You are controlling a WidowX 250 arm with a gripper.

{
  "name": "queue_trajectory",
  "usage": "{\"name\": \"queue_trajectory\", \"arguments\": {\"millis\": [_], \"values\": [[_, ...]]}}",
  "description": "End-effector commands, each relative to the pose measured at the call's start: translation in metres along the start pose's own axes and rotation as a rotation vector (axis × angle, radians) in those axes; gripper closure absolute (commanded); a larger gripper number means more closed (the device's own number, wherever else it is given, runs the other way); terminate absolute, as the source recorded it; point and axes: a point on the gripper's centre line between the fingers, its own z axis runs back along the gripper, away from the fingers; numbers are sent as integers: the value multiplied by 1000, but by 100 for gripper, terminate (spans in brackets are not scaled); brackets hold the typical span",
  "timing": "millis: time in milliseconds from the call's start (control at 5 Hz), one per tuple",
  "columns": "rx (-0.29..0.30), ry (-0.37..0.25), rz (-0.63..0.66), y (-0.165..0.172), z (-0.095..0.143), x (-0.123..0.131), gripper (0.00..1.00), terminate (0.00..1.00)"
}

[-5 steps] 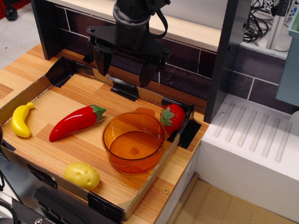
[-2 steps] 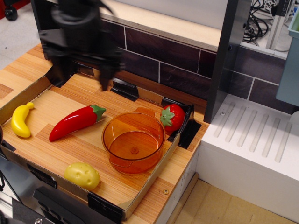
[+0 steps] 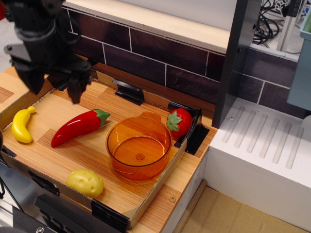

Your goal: Put banana in pot

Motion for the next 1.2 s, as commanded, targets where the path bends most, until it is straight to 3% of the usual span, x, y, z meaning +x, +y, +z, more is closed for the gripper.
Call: {"name": "queue_trajectory", "arguments": {"millis": [0,400,800,1000], "values": [[39,-65,105,36,-23,-5,0,0],[76,-53,252,52,-49,-15,0,0],[97,6,330,60,-57,-17,0,0],[117,6,326,61,-65,-22,0,0]]}}
